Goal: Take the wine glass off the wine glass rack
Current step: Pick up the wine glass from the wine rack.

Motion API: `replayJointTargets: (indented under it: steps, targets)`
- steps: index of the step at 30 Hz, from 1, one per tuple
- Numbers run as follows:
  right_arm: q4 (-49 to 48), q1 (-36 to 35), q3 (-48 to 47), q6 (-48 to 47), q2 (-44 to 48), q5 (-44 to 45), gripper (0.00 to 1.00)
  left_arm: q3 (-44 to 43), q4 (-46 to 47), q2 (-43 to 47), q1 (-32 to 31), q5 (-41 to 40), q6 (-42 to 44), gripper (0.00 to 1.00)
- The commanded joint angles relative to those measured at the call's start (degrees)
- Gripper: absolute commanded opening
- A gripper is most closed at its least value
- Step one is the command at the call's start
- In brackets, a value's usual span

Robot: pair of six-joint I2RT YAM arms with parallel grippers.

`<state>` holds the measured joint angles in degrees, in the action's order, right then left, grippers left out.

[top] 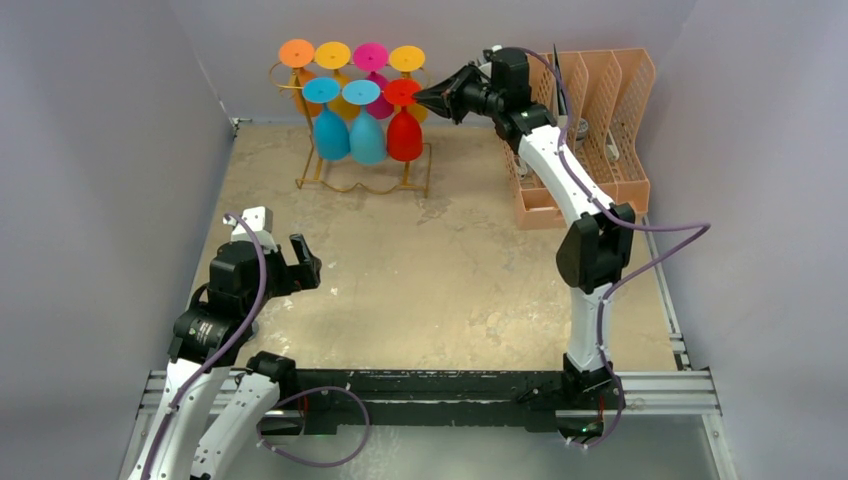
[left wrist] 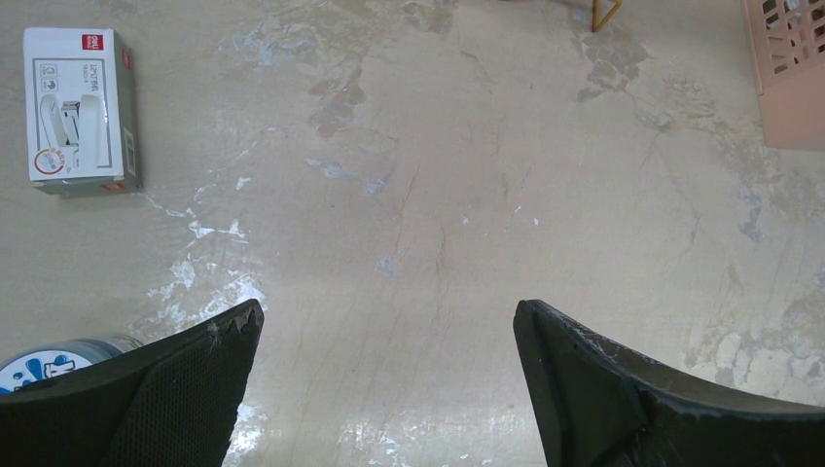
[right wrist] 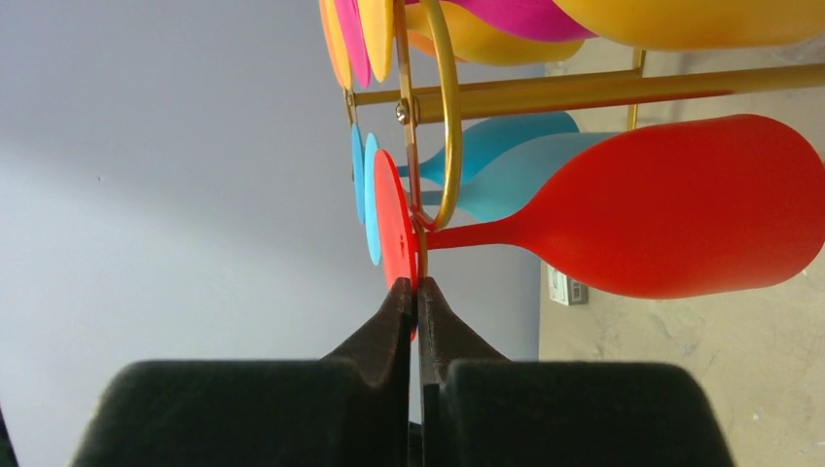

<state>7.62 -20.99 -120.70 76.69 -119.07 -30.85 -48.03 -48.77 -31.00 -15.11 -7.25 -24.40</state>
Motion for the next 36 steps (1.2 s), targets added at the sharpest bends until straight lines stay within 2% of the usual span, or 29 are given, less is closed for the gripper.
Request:
replayJointTargets:
  steps: [1,15,23,36]
  targets:
    - [-3.5,-0.4,2.0,1.1,5.1,-0.3,0.0,0.2,2.0,-0.2,0.3,-0.2,0.4,1.0]
    - [-2.8,-0.4,4.4,-1.0,7.8,-3.2,0.0,0.4,2.4,-0.2,0.3,0.6,0.6,1.0]
    - [-1.3,-0.4,1.4,-1.8,6.1,-7.8,0.0,0.5,3.0,-0.1,0.3,2.1,0.8,1.0]
    - [10.9,-0.5,-3.7,-10.7,5.3,-9.1,0.0,0.6,3.5,0.3,0.3,3.3,0.9,1.0]
